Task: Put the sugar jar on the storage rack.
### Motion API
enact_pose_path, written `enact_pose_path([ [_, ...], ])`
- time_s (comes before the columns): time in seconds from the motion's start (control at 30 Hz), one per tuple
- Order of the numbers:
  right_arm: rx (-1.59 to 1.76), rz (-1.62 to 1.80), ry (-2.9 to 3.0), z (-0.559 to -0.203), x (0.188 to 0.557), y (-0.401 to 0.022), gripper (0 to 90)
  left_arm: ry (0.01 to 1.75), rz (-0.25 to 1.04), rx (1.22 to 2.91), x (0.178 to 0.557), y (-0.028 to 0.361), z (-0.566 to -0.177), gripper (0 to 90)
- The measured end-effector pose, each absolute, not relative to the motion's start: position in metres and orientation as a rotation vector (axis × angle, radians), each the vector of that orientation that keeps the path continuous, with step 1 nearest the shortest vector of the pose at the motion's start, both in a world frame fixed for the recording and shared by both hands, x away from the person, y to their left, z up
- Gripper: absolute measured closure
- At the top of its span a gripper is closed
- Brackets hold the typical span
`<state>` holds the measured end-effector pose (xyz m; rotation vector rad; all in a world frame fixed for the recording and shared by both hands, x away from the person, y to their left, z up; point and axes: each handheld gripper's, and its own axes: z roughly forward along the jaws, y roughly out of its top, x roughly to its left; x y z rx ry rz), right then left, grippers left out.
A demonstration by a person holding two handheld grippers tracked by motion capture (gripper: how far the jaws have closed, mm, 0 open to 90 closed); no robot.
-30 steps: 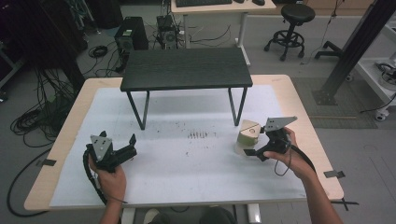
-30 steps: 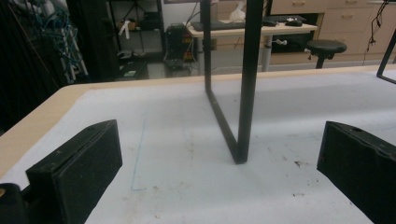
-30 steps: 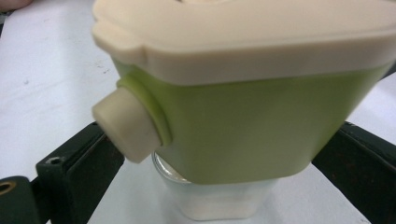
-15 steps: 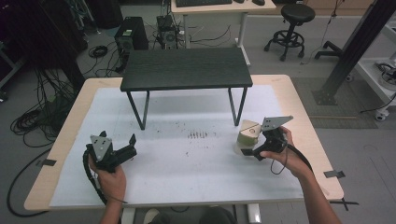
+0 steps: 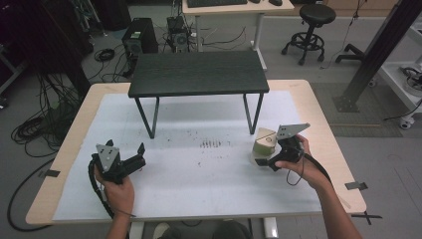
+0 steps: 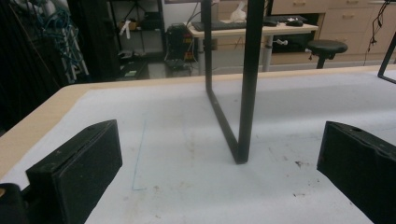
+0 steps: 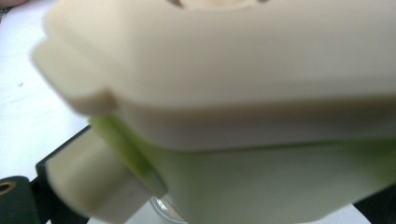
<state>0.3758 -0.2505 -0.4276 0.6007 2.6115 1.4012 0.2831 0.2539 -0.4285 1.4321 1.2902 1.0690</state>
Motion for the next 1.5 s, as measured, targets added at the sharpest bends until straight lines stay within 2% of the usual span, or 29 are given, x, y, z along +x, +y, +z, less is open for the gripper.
enact_pose_path([
  [1.5,0.592,1.407,2.623,-0.4279,0.3758,-0.2483,2.9,1.292,1.071,1.436,0.2833,0.2535,-0.4285,0.2],
])
